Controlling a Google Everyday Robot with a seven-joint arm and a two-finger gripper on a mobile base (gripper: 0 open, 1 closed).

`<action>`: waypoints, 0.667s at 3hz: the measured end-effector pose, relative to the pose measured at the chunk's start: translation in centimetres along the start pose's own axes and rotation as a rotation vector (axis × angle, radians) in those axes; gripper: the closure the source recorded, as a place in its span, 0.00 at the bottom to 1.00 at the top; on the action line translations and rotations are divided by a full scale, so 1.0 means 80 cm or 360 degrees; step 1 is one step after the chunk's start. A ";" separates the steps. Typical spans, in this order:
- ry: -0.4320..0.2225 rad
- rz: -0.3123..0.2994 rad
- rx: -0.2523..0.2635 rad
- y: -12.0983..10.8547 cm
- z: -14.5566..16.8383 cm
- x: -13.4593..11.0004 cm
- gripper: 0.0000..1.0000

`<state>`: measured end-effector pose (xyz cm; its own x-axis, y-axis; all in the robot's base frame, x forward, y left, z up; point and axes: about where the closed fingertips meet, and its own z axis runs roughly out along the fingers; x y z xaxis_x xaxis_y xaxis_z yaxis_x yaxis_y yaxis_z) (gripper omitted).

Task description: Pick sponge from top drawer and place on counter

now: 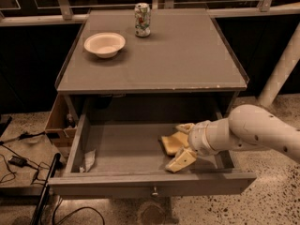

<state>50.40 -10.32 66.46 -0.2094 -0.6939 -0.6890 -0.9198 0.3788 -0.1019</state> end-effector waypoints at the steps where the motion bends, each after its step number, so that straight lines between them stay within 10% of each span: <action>1: 0.0052 0.0016 0.0026 -0.021 0.003 -0.004 0.24; 2: 0.0102 0.0043 0.0034 -0.041 -0.008 -0.016 0.20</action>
Offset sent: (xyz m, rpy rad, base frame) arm 0.0468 -0.0176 0.0426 -0.0877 0.0618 -0.0660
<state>53.48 -11.06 68.11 -0.2553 -0.7209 -0.6443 -0.9064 0.4105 -0.1001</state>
